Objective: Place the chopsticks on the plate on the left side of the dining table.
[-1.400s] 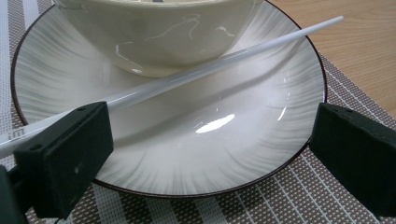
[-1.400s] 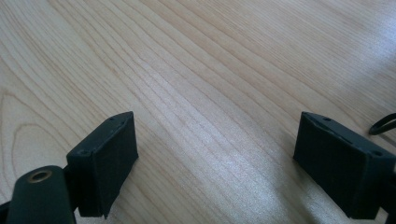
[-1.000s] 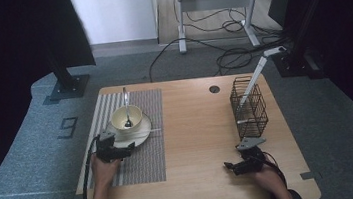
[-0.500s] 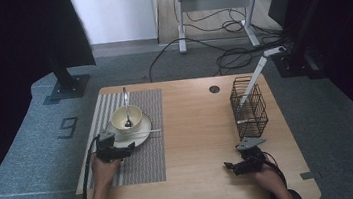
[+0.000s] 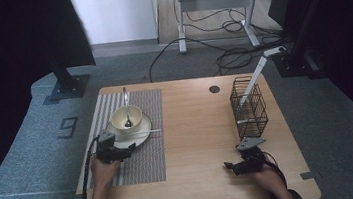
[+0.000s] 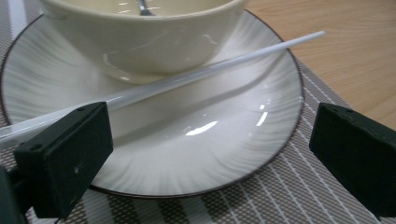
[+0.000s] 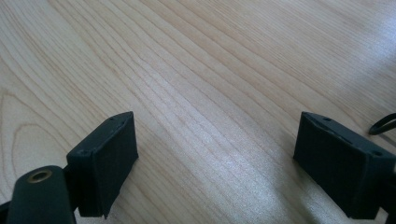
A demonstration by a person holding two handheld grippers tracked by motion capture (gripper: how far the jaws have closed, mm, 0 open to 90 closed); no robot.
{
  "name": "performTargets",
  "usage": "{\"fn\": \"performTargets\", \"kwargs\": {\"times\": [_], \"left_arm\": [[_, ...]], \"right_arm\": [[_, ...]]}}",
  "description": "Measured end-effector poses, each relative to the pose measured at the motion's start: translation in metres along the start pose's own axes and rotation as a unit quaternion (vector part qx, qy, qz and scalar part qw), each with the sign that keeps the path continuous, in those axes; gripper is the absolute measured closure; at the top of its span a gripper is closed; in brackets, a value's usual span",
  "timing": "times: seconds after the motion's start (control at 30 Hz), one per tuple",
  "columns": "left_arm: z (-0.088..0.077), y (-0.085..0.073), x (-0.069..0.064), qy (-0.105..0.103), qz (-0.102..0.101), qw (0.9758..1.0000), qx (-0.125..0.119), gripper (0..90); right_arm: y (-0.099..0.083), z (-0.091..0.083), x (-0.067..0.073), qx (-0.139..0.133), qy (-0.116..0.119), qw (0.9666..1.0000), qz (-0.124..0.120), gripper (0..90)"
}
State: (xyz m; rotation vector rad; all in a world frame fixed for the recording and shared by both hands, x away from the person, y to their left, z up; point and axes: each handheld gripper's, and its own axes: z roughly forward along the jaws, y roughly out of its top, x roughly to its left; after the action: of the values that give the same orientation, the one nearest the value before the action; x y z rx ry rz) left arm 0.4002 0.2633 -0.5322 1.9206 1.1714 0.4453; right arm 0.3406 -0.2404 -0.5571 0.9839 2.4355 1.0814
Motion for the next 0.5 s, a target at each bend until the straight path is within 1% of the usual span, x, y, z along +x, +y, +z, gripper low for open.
{"fn": "performTargets", "kwargs": {"times": [0.1, 0.2, 0.33, 0.47, 0.5], "left_arm": [[-0.001, 0.001, -0.007, -0.008, 0.012, 0.9999, 0.007, 0.0], [-0.003, 0.002, -0.013, -0.008, 0.026, 0.9996, 0.01, 0.0], [-0.005, 0.002, -0.019, -0.023, 0.03, 0.9993, 0.005, 0.0], [-0.007, 0.004, -0.024, -0.03, 0.029, 0.9991, -0.002, 0.0], [-0.008, 0.004, -0.026, -0.033, 0.032, 0.9989, -0.004, 0.0]], "right_arm": [[0.0, 0.0, 0.0, 0.0, 0.0, 1.0, 0.0, 12.5], [0.0, 0.0, 0.0, 0.0, 0.0, 1.0, 0.0, 12.5], [0.0, 0.0, 0.0, 0.0, 0.0, 1.0, 0.0, 12.5], [0.0, 0.0, 0.0, 0.0, 0.0, 1.0, 0.0, 12.5], [0.0, 0.0, 0.0, 0.0, 0.0, 1.0, 0.0, 12.5]]}}
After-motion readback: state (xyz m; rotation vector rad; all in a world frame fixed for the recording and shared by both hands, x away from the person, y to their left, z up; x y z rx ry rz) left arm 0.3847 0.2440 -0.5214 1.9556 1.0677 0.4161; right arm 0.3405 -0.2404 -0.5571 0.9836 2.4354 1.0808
